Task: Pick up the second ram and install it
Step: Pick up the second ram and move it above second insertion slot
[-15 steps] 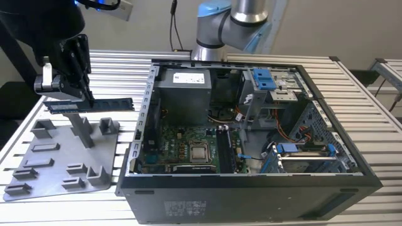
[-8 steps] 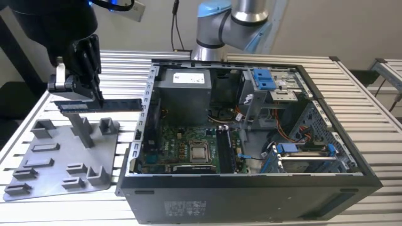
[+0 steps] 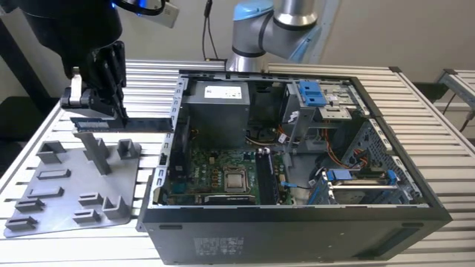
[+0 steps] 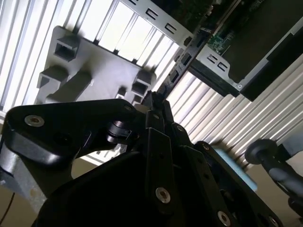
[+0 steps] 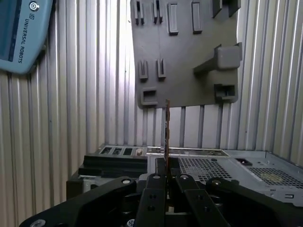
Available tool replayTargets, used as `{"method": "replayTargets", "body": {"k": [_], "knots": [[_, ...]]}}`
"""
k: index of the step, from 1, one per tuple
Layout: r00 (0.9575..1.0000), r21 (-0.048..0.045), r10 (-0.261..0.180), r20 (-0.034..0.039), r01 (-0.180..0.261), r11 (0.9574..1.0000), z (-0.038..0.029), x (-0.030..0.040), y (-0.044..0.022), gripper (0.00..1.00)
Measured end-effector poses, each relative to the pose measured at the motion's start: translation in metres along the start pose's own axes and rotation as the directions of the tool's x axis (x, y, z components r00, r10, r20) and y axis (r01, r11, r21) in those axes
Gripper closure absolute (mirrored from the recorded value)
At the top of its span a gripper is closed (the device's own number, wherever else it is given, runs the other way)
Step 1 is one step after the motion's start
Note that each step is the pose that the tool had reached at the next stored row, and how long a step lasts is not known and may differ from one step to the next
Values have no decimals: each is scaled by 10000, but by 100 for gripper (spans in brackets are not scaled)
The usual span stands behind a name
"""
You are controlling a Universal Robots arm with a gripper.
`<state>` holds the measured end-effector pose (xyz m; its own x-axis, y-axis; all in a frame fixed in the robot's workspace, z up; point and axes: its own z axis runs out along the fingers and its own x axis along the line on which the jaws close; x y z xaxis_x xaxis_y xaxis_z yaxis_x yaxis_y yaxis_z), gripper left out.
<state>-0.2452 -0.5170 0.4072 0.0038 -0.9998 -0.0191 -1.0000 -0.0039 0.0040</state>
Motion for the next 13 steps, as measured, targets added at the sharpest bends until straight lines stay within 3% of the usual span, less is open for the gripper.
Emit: {"method": "replayTargets", "body": {"k": [5, 13], "knots": [[9998, 4, 195, 1, -195, 9998, 0, -18, -80, 86], [9995, 6, 304, 1, -304, 9995, 0, -53, -301, 86]]}}
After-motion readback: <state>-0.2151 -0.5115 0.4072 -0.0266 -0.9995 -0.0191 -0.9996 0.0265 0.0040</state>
